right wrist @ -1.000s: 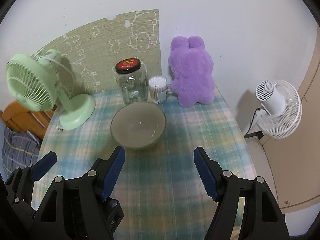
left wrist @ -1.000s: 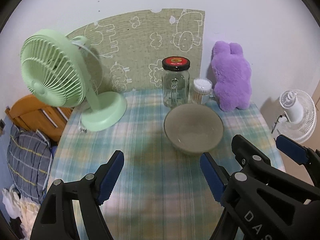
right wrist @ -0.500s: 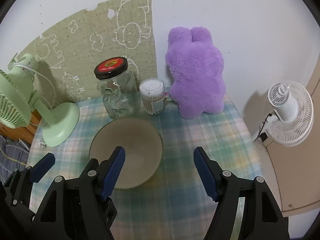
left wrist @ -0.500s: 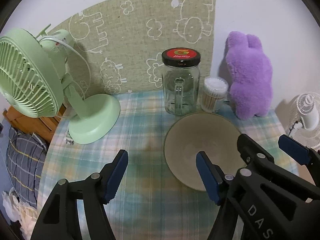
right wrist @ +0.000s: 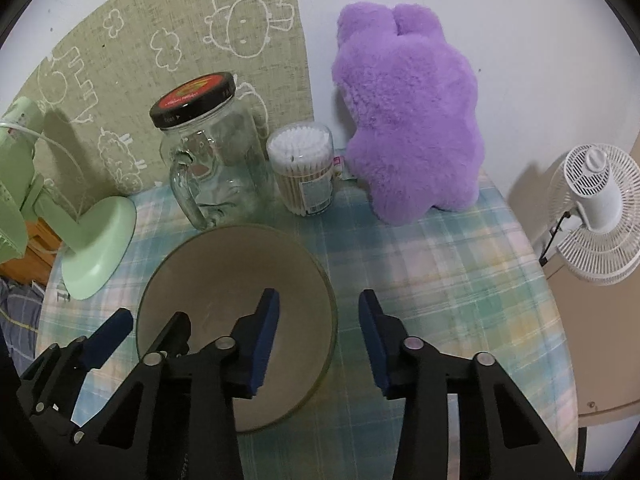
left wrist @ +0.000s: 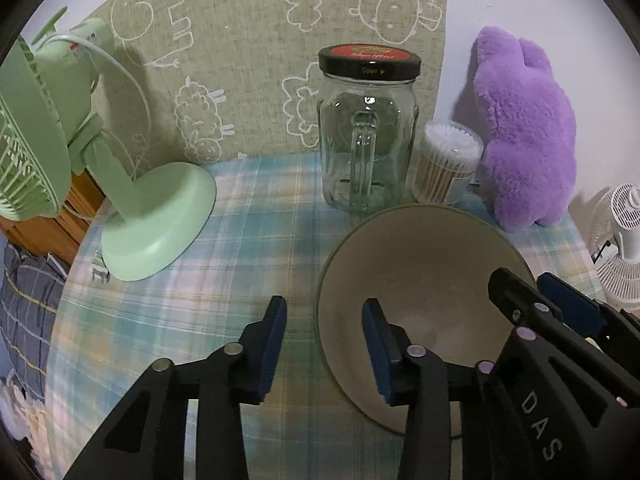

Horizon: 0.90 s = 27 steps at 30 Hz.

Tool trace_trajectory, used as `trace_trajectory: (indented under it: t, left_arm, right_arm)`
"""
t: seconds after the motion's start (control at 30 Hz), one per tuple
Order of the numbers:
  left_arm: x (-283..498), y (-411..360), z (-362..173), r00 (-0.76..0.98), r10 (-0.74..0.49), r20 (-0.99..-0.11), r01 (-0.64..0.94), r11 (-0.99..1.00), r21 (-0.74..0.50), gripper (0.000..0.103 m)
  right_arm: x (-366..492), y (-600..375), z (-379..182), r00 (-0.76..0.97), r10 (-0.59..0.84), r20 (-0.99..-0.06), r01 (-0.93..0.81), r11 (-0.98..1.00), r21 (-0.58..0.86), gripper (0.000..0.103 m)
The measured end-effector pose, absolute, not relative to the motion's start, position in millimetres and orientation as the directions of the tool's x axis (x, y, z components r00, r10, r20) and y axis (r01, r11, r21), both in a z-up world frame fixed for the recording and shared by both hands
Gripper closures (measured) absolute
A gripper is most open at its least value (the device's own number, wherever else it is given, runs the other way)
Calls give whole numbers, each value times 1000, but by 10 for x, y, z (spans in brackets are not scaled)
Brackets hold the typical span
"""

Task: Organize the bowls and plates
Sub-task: 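Move both grippers to the bowl by the jar and grip its rim, then lift the bowl and carry it toward the plate stack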

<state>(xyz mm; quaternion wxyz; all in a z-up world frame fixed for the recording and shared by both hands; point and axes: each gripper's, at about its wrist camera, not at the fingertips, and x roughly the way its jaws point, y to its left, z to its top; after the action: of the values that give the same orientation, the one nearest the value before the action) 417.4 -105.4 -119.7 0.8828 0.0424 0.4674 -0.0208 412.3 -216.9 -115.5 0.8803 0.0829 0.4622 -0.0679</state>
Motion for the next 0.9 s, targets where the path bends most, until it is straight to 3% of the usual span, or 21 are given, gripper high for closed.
trace_trajectory:
  t: [0.13, 0.23, 0.47, 0.9]
  left_arm:
    - [4225, -1062, -1245, 550, -4, -835, 77, 996, 46, 80]
    - [4259, -1074, -1293, 539, -11, -842, 85, 996, 41, 88]
    - [4265, -1107, -1295, 549, -4, -836, 89, 995, 54, 89]
    - [4073, -1046, -1183, 554, 0, -832, 103, 992, 69, 89]
  right_arm:
    - [4170, -2157, -1194, 561, -38, -827, 187, 979, 82, 77]
    - [4189, -2166, -1214, 564, -48, -824, 188, 979, 72, 81]
    - [4239, -2190, -1249, 563, -53, -825, 183, 981, 62, 86]
    - [4047, -2130, -1173, 554, -50, -831, 184, 981, 63, 87]
